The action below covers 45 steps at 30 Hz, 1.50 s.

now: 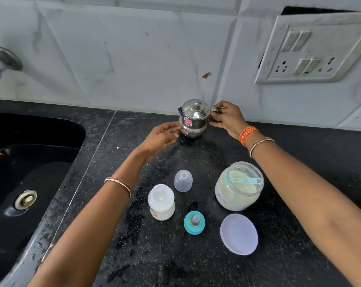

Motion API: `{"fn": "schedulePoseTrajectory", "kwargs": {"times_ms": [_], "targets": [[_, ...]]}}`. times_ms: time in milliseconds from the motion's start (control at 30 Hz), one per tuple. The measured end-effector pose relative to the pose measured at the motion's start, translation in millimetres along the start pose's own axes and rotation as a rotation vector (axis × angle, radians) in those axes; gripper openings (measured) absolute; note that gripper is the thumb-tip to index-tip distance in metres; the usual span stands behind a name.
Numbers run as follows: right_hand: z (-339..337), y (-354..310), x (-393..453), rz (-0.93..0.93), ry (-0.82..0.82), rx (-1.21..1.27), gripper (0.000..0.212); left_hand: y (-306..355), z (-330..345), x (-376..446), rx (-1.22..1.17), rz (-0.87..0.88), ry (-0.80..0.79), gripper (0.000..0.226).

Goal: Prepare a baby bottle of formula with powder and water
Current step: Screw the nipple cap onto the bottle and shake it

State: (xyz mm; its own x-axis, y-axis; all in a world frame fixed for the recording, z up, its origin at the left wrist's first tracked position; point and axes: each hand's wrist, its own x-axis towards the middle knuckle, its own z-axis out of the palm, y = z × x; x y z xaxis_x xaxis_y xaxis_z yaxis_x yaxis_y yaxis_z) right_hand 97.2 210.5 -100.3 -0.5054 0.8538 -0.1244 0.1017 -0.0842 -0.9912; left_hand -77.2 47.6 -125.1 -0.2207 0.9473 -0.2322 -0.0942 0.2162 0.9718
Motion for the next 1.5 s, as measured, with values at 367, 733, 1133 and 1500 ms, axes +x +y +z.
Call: {"fn": "schedulePoseTrajectory", "kwargs": {"times_ms": [367,733,1133,1500], "targets": [[14.6,-24.4,-6.3,0.094,0.02,-0.478,0.024,14.2,-2.0,-14.2,0.014,0.052,0.02,0.046],[73.9,-32.6,-197.0,-0.113,-0.46,-1.311,0.018,-6.8,-23.9,-137.3,-0.008,0.208,-0.008,0.048],[85.7,-7.0,-243.7,-0.153,-0.376,-1.435,0.037,-52.6,5.7,-179.5,0.191,0.173,-0.073,0.059],[132.7,-55.4,-225.2,-0.399,-0.422,-1.372,0.045,-68.6,18.7,-178.0,0.093,0.244,0.114,0.049]]}}
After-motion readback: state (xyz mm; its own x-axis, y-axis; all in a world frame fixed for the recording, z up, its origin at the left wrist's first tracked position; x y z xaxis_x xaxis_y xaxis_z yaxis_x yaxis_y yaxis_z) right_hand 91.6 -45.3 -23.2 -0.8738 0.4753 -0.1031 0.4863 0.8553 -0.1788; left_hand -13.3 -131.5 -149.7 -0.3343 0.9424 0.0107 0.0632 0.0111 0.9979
